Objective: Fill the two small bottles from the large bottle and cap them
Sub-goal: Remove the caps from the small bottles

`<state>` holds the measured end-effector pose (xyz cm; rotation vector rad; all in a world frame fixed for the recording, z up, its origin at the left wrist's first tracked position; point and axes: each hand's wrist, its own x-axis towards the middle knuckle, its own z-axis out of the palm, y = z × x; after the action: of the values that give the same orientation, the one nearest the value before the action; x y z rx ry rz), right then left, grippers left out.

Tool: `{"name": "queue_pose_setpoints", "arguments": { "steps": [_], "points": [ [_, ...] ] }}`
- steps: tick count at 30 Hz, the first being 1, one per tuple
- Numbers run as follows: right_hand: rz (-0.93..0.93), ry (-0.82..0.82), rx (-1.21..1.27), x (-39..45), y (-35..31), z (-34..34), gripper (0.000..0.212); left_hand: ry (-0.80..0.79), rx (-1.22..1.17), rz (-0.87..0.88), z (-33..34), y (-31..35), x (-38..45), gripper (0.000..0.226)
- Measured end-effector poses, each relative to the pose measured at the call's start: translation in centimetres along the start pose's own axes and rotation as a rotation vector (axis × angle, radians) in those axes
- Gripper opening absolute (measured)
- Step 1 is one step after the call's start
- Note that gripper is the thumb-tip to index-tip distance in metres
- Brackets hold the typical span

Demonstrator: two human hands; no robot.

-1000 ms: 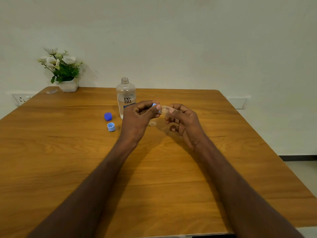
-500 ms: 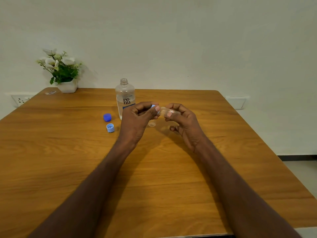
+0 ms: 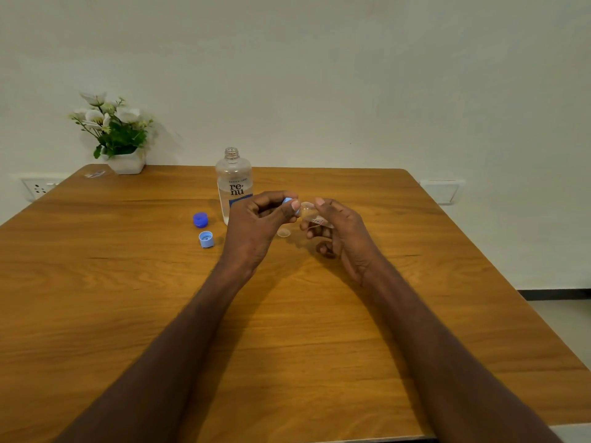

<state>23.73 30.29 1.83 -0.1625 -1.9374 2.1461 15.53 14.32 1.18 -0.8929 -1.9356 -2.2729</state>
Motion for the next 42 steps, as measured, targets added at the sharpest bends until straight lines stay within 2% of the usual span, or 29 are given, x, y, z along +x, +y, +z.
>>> {"name": "queue_pose_setpoints", "arguments": {
  "steps": [7,12,16,21,26,33,37,42],
  "points": [
    [-0.024,-0.001,0.008,0.0,-0.1,-0.4,0.020,-0.010,0.033,0.000,0.1,0.0,-0.1,0.027],
    [-0.010,-0.010,0.025,0.1,0.1,0.1,0.026,-0.010,-0.002,0.016,0.2,0.2,-0.1,0.024],
    [-0.042,-0.006,0.014,0.2,0.0,-0.3,0.021,-0.014,0.014,0.013,0.3,0.3,-0.2,0.026],
    [-0.014,-0.006,0.019,0.1,0.1,-0.2,0.033,-0.020,0.012,0.007,0.2,0.2,-0.1,0.025],
    [-0.045,-0.006,-0.022,0.1,0.0,-0.5,0.025,-0.019,0.022,0.001,0.2,0.3,-0.2,0.024],
    [-0.119,-0.010,0.014,0.3,0.2,-1.0,0.026,0.007,0.013,0.020,0.2,0.8,-0.2,0.017],
    [-0.178,-0.022,0.042,0.2,0.2,-0.9,0.031,0.070,0.020,0.021,0.0,1.3,-0.3,0.019],
    [-0.221,0.051,0.095,0.2,0.1,-0.7,0.039,0.146,0.012,0.012,-1.1,1.7,-0.5,0.018]
  ]
}}
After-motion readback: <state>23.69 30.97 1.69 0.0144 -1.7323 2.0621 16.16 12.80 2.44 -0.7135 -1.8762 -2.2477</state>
